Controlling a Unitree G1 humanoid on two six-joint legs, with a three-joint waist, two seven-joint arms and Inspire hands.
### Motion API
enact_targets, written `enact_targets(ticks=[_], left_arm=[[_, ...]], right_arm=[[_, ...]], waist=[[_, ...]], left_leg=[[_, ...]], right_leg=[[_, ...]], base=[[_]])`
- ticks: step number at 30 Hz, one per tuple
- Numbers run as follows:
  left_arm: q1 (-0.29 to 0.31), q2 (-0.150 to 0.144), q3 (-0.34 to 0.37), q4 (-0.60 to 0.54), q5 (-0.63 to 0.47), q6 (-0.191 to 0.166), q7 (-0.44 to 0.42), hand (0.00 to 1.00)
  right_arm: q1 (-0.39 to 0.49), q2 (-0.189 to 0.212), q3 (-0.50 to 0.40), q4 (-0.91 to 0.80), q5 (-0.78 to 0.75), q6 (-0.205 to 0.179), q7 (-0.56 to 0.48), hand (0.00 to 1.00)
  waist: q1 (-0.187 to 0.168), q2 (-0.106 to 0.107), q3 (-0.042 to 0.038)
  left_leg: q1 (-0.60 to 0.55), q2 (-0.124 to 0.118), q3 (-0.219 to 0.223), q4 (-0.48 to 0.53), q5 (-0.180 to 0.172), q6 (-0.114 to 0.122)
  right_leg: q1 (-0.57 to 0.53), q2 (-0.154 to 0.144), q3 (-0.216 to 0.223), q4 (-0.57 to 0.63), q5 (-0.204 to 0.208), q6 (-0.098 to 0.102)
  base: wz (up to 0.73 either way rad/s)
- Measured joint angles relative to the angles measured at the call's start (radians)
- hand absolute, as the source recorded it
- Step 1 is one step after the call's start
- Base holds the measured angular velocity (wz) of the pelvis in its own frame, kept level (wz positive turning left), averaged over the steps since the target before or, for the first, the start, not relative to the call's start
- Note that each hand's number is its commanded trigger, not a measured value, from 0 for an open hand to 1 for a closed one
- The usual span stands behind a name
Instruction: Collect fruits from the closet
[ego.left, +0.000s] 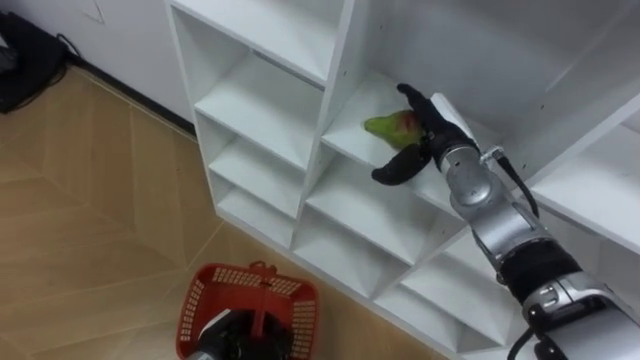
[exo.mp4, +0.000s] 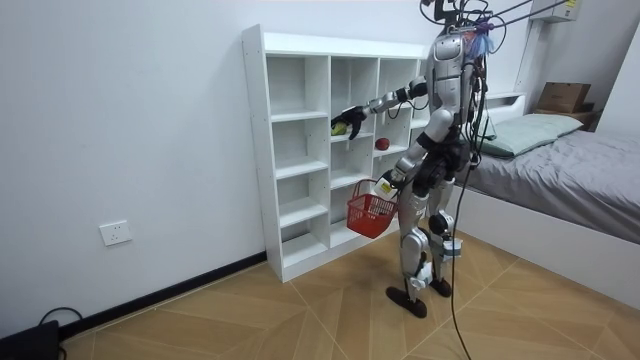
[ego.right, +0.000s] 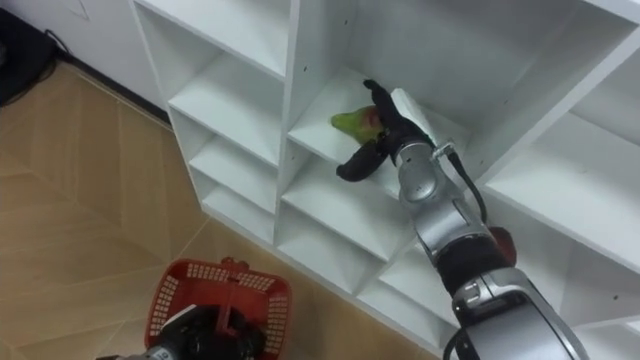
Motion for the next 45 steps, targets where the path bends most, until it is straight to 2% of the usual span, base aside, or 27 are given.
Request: enact_targets(ticks=[5,6,7,8,12,14,16,27,45], left_arm=[[0.0,0.001,0.0,0.0,-0.001,0.003,0.002,1.0],[0.0,0.001,0.0,0.0,-0.002,0.004,0.002,1.0],[-0.001,0.003,-0.002,0.0,-0.002,0.004,0.002,1.0],[-0.001,0.006,-0.007,0.0,-0.002,0.004,0.002,1.0],[-0.002,0.009,-0.011,0.0,-0.003,0.004,0.002,1.0],[-0.001,0.017,-0.016,0.0,-0.002,0.004,0.003,1.0],[-0.002,0.018,-0.017,0.0,-0.002,0.005,0.003,1.0],[-0.006,0.018,-0.018,0.0,-0.003,0.004,0.005,1.0],[-0.005,0.021,-0.024,0.0,-0.003,0.005,0.006,1.0]], right_arm=[[-0.017,0.0,0.0,0.009,0.016,0.011,0.0,0.0],[-0.035,0.0,0.0,0.035,0.023,0.011,0.0,0.07],[-0.051,0.0,0.0,0.065,0.031,0.011,0.0,0.59],[-0.061,0.0,0.0,0.081,0.035,0.011,0.0,0.98],[-0.065,0.0,0.002,0.09,0.036,0.006,0.0,1.0],[-0.066,-0.004,0.038,0.096,0.014,-0.014,-0.01,1.0],[-0.07,-0.004,0.038,0.099,0.021,-0.021,-0.023,1.0],[-0.085,-0.007,0.036,0.131,0.037,-0.012,-0.065,1.0],[-0.086,-0.011,0.036,0.135,0.073,-0.011,-0.063,1.0]], waist=[[-0.001,-0.002,0.0008],[-0.001,-0.003,0.0013],[-0.001,-0.004,0.0016],[-0.001,-0.005,0.0016],[-0.001,-0.008,0.0009],[-0.004,-0.014,0.0004],[-0.005,-0.016,0.0008],[0.0,-0.015,0.0015],[-0.002,-0.015,0.002]], left_leg=[[-0.003,0.0,0.001,-0.001,0.0,0.0],[-0.004,0.0,0.001,-0.001,0.0,0.0],[-0.006,0.0,-0.001,-0.001,0.0,0.0],[-0.007,0.0,-0.001,0.0,0.0,0.0],[-0.009,0.0,-0.001,0.001,0.0,0.0],[-0.008,0.0,-0.001,0.001,0.001,0.0],[-0.008,0.0,-0.002,0.001,0.002,-0.002],[-0.011,-0.001,-0.008,0.001,0.01,-0.002],[-0.011,-0.001,-0.009,-0.002,0.01,-0.002]], right_leg=[[-0.005,0.0,0.004,0.0,0.0,0.0],[-0.006,0.0,0.005,0.0,0.0,0.0],[-0.006,0.001,0.002,-0.001,0.0,0.0],[-0.006,0.001,-0.002,-0.001,0.0,0.0],[-0.007,0.001,-0.003,-0.001,0.0,0.0],[-0.004,0.002,-0.002,-0.001,0.0,0.0],[-0.003,0.002,-0.002,0.0,0.0,-0.001],[-0.004,0.003,-0.003,-0.002,0.004,-0.006],[-0.006,0.002,-0.006,-0.003,0.003,-0.004]], base=[[0.0],[0.0],[0.03],[0.04],[0.0],[0.0],[0.0],[0.02],[0.0]])
